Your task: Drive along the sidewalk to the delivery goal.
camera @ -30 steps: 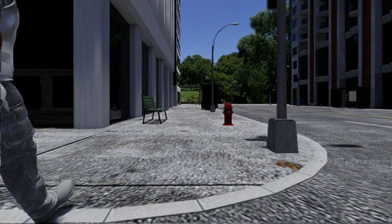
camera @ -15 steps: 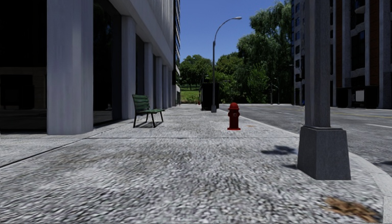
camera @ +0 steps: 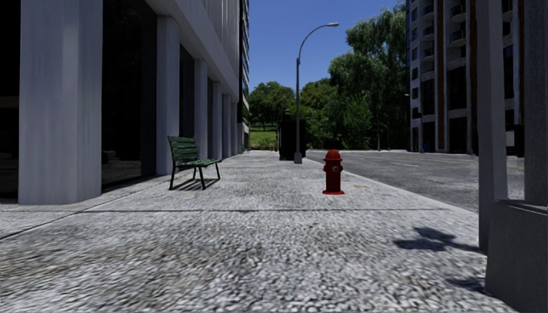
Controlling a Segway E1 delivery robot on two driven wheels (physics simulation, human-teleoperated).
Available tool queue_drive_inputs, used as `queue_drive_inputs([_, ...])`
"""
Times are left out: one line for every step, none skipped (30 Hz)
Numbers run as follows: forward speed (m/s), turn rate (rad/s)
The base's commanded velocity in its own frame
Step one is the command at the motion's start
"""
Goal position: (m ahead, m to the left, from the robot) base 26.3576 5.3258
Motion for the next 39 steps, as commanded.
queue_drive_inputs([1.38, -0.13])
queue_drive_inputs([1.38, -0.13])
queue_drive_inputs([1.38, -0.13])
queue_drive_inputs([1.38, -0.12])
queue_drive_inputs([1.38, -0.12])
queue_drive_inputs([1.38, -0.12])
queue_drive_inputs([1.38, -0.12])
queue_drive_inputs([1.38, -0.12])
queue_drive_inputs([1.38, -0.12])
queue_drive_inputs([1.38, -0.12])
queue_drive_inputs([1.38, -0.12])
queue_drive_inputs([1.38, -0.12])
queue_drive_inputs([1.43, -0.12])
queue_drive_inputs([1.76, -0.12])
queue_drive_inputs([2.0, -0.12])
queue_drive_inputs([2.0, -0.12])
queue_drive_inputs([2.0, -0.12])
queue_drive_inputs([2.0, -0.12])
queue_drive_inputs([2.0, -0.09])
queue_drive_inputs([2.0, -0.01])
queue_drive_inputs([2.0, 0.0])
queue_drive_inputs([2.0, 0.0])
queue_drive_inputs([2.0, 0.0])
queue_drive_inputs([2.0, 0.0])
queue_drive_inputs([2.0, -0.11])
queue_drive_inputs([2.0, -0.17])
queue_drive_inputs([2.0, -0.21])
queue_drive_inputs([2.0, -0.22])
queue_drive_inputs([2.0, -0.22])
queue_drive_inputs([2.0, -0.22])
queue_drive_inputs([2.0, -0.23])
queue_drive_inputs([2.0, -0.23])
queue_drive_inputs([2.0, -0.23])
queue_drive_inputs([2.0, -0.23])
queue_drive_inputs([2.0, -0.05])
queue_drive_inputs([2.0, 0.0])
queue_drive_inputs([2.0, 0.0])
queue_drive_inputs([2.0, 0.0])
queue_drive_inputs([2.0, 0.0])
